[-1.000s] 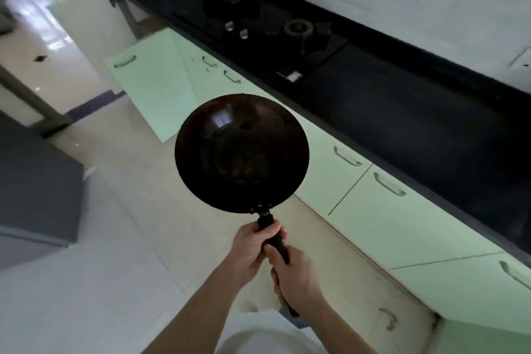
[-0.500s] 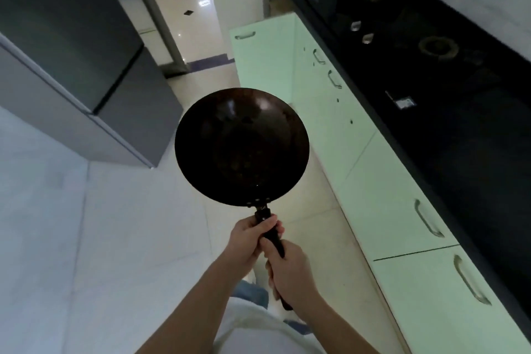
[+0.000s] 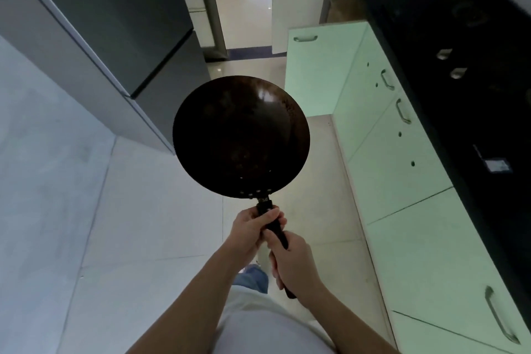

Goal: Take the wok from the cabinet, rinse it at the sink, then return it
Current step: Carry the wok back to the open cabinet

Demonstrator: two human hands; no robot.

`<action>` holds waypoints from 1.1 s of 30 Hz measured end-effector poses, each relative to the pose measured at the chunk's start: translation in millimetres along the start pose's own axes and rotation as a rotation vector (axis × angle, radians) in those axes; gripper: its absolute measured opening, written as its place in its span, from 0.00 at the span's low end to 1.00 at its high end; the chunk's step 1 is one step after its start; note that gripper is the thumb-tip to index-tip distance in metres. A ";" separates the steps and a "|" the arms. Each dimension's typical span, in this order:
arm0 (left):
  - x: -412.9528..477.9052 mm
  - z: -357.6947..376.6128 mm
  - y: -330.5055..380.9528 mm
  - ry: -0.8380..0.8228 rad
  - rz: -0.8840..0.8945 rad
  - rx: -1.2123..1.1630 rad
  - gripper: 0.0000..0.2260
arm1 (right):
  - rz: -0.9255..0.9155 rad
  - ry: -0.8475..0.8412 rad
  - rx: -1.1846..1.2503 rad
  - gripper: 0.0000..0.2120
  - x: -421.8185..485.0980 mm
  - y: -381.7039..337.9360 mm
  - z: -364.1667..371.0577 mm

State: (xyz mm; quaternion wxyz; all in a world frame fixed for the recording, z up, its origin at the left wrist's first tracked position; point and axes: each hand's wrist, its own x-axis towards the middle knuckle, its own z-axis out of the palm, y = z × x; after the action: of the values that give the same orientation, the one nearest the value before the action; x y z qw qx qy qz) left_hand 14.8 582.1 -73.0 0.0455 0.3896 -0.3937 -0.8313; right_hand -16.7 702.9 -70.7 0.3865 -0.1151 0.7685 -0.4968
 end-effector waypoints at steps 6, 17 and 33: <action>65.7 -31.3 90.8 -0.030 0.031 0.090 0.11 | 0.017 0.027 0.133 0.16 76.6 -76.6 42.9; 165.6 -50.3 188.5 -0.056 0.024 0.090 0.10 | 0.034 0.070 0.136 0.15 197.9 -143.8 69.4; 376.5 12.3 348.4 0.013 0.035 0.004 0.11 | -0.069 -0.016 0.057 0.15 445.7 -266.8 3.9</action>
State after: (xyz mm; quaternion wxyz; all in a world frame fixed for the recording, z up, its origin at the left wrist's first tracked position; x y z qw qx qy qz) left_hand -334.8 206.8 -58.2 0.0619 0.3879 -0.4021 -0.8271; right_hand -369.9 322.2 -57.9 0.3783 -0.1342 0.7466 -0.5305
